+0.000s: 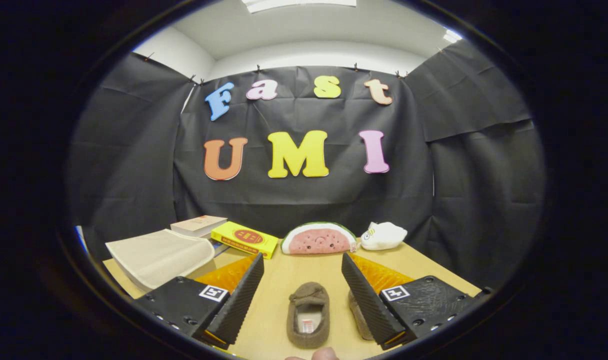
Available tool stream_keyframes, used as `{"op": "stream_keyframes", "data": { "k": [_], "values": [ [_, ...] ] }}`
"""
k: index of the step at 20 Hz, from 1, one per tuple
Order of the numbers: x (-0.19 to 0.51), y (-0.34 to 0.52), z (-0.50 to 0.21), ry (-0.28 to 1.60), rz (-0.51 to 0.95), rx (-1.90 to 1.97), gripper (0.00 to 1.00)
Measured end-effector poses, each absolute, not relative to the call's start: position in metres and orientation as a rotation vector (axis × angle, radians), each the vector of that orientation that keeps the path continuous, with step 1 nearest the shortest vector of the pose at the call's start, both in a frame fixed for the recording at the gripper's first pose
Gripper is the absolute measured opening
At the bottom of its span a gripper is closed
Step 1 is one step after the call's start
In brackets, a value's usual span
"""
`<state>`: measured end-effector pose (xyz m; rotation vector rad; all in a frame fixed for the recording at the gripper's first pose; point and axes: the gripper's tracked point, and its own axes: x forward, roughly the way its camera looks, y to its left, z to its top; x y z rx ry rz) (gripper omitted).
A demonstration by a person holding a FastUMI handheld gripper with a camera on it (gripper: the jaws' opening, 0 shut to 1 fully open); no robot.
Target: Open the storage box then place both shoes into the box .Put the left shoe in first, then the right shoe, with the right side of both shoes facing outward in a uniform manner.
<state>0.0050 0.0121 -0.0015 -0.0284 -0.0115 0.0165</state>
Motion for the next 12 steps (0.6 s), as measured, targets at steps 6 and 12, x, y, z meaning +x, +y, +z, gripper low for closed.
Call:
{"op": "stream_keyframes", "data": {
  "k": [6,12],
  "values": [
    [0.0094,0.0159,0.0005,-0.015,0.024,-0.026,0.95],
    [0.0105,0.0203,0.0014,-0.018,0.032,-0.037,0.95]
  ]
}}
